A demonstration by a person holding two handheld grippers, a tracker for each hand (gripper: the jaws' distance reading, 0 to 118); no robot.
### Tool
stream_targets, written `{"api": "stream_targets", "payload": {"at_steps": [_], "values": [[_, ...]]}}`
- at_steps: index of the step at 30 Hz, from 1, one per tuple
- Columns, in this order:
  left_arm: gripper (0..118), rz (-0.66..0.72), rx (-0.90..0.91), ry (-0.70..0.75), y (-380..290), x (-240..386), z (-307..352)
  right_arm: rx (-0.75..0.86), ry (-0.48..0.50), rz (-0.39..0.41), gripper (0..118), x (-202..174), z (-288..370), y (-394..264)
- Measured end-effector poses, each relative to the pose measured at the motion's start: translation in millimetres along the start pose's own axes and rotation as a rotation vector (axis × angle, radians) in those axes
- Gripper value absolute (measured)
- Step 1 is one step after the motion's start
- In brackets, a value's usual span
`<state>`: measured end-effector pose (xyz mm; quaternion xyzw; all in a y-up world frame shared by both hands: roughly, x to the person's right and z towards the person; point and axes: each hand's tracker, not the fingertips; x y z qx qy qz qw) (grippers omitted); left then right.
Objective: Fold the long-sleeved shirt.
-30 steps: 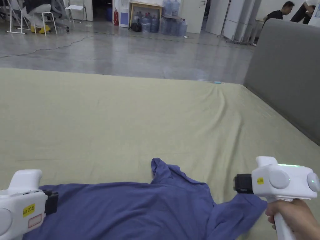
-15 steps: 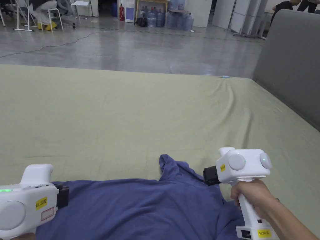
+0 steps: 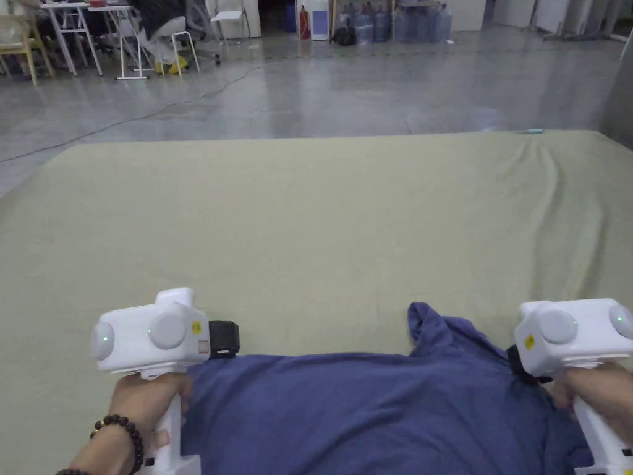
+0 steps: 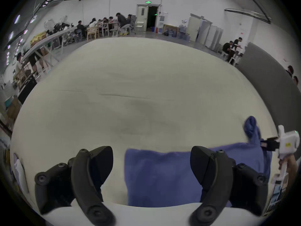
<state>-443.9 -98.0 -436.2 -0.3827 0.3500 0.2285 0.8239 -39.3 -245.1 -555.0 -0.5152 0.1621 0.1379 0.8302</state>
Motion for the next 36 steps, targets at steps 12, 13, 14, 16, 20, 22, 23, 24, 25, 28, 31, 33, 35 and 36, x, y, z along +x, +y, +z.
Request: {"api": "stream_targets", "payload": {"at_steps": [12, 13, 14, 16, 20, 22, 23, 24, 25, 28, 31, 33, 35, 36], "values": [[11, -0.193, -0.057, 0.166, -68, 48, -40, -0.012, -0.058, 0.026, 0, -16, 5, 1], [0, -0.229, -0.043, 0.131, -76, 50, -31, -0.02, -0.064, 0.079, 0, -18, 6, 3], [0, -0.248, -0.032, 0.175, -81, 54, -34, -0.021, -0.065, 0.117, 0, -17, 7, 4], [0, -0.225, -0.048, 0.085, -71, 43, -12, 0.0, -0.06, 0.037, 0, -18, 23, 3], [0, -0.111, 0.069, -0.032, -26, 10, 73, 0.119, 0.025, 0.009, 0, -5, 97, 7], [0, -0.115, 0.158, -0.055, -13, 3, 121, 0.177, 0.072, 0.001, 0, 1, 144, 13], [0, -0.121, 0.195, -0.079, -7, -1, 144, 0.205, 0.077, 0.004, 0, 3, 166, 19], [0, -0.12, 0.226, -0.096, 5, -5, 165, 0.252, 0.072, 0.008, 0, 5, 189, 27], [0, -0.113, 0.27, -0.099, 14, -5, 184, 0.281, 0.068, 0.026, 0, 6, 209, 35], [0, -0.095, 0.36, -0.113, 45, -1, 239, 0.379, 0.062, 0.032, 0, 13, 262, 72], [0, -0.072, 0.45, -0.114, 93, 8, 278, 0.468, 0.036, 0.023, 0, 19, 310, 121], [0, -0.06, 0.504, -0.096, 134, 26, 301, 0.545, 0.011, -0.013, 0, 25, 347, 164], [0, -0.044, 0.557, -0.091, 176, 40, 328, 0.627, 0.002, -0.02, 0, 31, 382, 210], [0, -0.028, 0.611, -0.089, 201, 47, 338, 0.657, -0.011, -0.022, 0, 32, 402, 232]]}}
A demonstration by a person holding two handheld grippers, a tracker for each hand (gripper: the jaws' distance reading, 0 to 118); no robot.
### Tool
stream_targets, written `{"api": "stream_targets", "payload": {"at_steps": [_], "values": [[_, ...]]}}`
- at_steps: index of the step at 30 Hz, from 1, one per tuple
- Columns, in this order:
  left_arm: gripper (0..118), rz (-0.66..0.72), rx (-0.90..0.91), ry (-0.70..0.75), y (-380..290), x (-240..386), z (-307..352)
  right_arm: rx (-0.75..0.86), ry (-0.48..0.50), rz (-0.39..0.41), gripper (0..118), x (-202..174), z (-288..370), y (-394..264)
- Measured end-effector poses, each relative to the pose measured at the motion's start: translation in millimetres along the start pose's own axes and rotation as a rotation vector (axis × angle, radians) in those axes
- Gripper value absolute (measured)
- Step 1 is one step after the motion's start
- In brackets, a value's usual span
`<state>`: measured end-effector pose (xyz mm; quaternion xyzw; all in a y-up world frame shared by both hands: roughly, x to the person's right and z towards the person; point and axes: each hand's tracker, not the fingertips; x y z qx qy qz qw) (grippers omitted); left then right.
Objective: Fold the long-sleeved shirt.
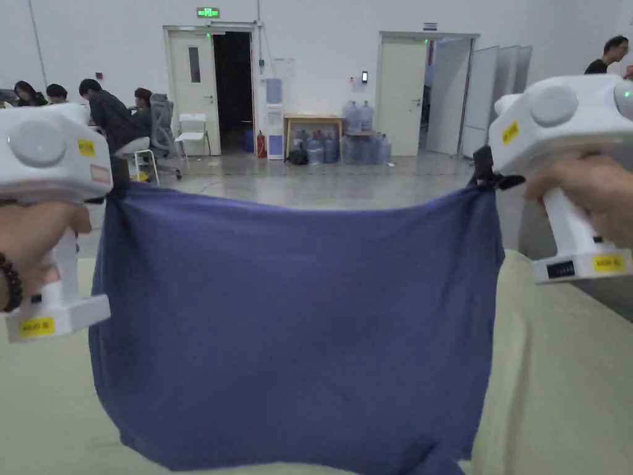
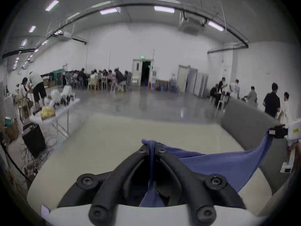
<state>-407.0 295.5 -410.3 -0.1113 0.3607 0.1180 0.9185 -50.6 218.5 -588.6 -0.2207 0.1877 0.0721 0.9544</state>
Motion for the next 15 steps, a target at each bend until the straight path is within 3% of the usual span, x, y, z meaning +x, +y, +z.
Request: {"api": "stream_targets", "payload": {"at_steps": [6, 10, 15], "values": [[0, 0.045, 0.179, 0.043, 129, 33, 19, 0.244, -0.072, -0.11, 0, 2, 51, 137], [0, 0.077, 0.311, 0.044, 167, 39, 76, 0.371, -0.126, -0.086, 0, 0, 92, 178], [0, 0.031, 0.292, 0.036, 160, 41, 78, 0.309, -0.106, -0.07, 0, 0, 87, 178]]}}
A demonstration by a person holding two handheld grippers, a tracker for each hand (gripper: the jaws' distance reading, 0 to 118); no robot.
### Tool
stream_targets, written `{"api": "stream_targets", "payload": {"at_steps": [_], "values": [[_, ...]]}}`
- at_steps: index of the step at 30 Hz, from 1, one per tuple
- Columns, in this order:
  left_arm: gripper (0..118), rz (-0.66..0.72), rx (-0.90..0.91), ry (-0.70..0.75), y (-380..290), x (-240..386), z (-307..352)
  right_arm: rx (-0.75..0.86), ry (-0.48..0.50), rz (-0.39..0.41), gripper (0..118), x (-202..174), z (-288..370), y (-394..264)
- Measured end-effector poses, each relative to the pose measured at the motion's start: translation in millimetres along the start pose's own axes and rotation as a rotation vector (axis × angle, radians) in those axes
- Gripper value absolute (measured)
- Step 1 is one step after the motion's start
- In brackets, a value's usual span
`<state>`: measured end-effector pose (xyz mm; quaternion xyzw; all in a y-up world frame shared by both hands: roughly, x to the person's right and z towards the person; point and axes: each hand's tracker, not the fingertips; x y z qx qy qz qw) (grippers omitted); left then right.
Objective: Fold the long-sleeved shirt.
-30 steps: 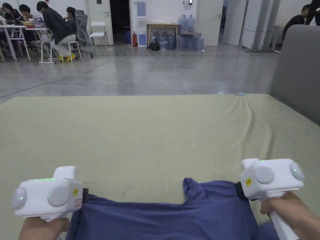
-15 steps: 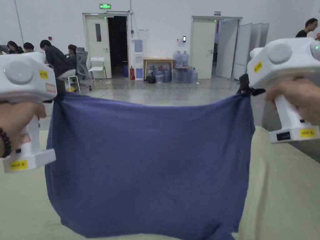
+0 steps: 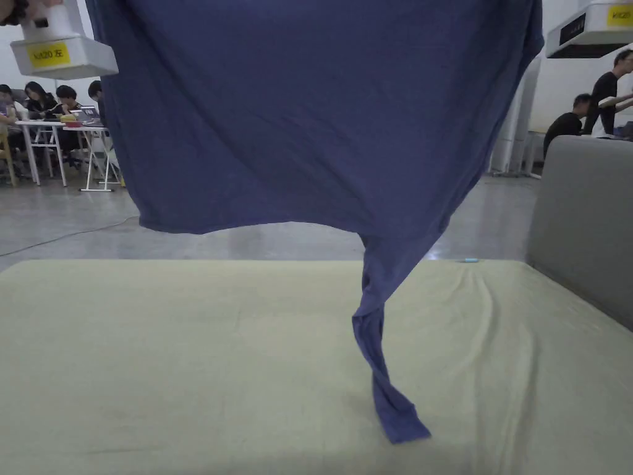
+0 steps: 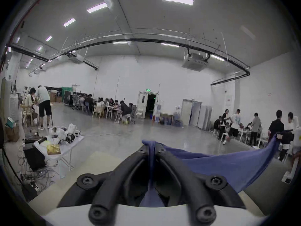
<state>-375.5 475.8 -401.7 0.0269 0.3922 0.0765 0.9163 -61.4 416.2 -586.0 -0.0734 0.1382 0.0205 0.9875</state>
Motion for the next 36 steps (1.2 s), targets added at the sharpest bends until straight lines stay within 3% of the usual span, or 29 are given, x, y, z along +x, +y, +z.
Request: {"api": "stream_targets", "payload": {"at_steps": [4, 9, 15, 17, 18, 23, 27, 32, 36], "values": [[0, -0.044, -0.116, 0.021, -58, 4, -34, -0.066, 0.026, -0.033, 0, 0, -29, -51], [0, -0.059, -0.218, 0.016, -146, 4, -57, -0.161, 0.065, 0.021, 0, -7, -70, -140], [0, -0.053, -0.325, 0.019, -205, -4, -78, -0.296, 0.079, 0.009, 0, 2, -120, -202], [0, -0.061, -0.325, 0.02, -208, -8, -73, -0.307, 0.077, 0.003, 0, 0, -105, -210], [0, -0.04, -0.46, 0.027, -206, -12, -82, -0.306, 0.076, -0.005, 0, 1, -101, -211], [0, -0.056, -0.41, -0.009, -186, -28, -39, -0.268, 0.088, -0.045, 0, 7, -46, -204], [0, -0.043, -0.408, -0.047, -183, -60, 18, -0.242, 0.083, -0.012, 0, 19, 13, -222], [0, -0.01, -0.443, -0.112, -217, -123, 103, -0.266, 0.134, 0.055, 0, 32, 117, -287], [0, -0.03, -0.54, -0.166, -284, -168, 170, -0.343, 0.183, 0.081, 0, 49, 182, -368]]}}
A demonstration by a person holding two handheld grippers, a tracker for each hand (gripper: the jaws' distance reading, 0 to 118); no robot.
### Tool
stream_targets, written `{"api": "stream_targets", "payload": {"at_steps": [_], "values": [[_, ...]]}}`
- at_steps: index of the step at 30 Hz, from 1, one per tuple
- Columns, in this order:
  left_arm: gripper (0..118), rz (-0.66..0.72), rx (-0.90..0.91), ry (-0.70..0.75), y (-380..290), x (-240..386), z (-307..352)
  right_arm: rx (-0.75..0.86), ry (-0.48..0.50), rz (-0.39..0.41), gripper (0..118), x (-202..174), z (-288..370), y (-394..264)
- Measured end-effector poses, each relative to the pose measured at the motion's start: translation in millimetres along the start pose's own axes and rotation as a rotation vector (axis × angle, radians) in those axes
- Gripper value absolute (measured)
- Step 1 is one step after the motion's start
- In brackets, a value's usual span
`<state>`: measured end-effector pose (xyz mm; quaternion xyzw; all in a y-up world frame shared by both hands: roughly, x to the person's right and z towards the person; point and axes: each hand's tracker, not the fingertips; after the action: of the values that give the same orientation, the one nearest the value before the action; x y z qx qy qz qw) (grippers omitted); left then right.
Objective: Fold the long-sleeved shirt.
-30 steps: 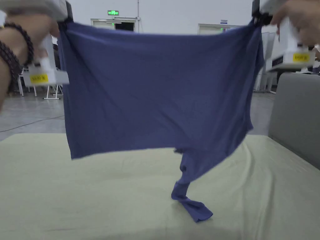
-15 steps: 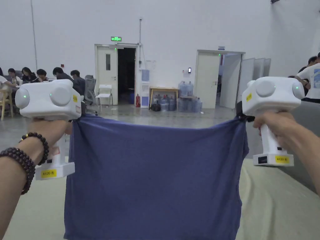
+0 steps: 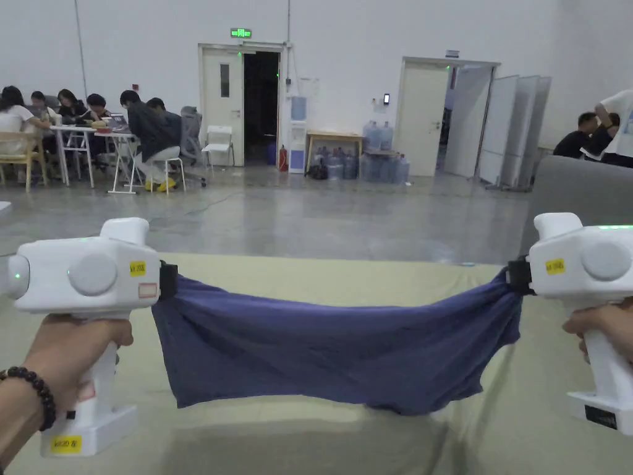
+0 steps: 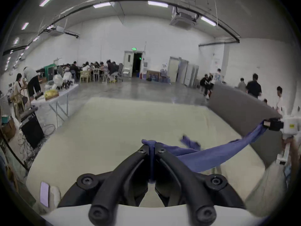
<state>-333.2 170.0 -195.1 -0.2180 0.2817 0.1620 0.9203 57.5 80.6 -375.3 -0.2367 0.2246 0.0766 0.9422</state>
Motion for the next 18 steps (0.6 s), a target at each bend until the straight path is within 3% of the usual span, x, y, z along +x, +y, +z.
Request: {"api": "stream_targets", "payload": {"at_steps": [9, 16, 17, 18], "values": [[0, -0.085, -0.249, -0.025, -197, -65, 12, -0.326, 0.115, 0.065, 0, -17, 29, -228], [0, -0.11, -0.429, 0.001, -265, -84, -2, -0.569, 0.101, 0.17, 0, -39, 41, -310], [0, -0.115, -0.431, 0.012, -272, -81, -2, -0.628, 0.09, 0.098, 0, -36, 32, -304], [0, -0.124, -0.442, 0.015, -276, -81, -3, -0.62, 0.081, 0.108, 0, -37, 29, -303]]}}
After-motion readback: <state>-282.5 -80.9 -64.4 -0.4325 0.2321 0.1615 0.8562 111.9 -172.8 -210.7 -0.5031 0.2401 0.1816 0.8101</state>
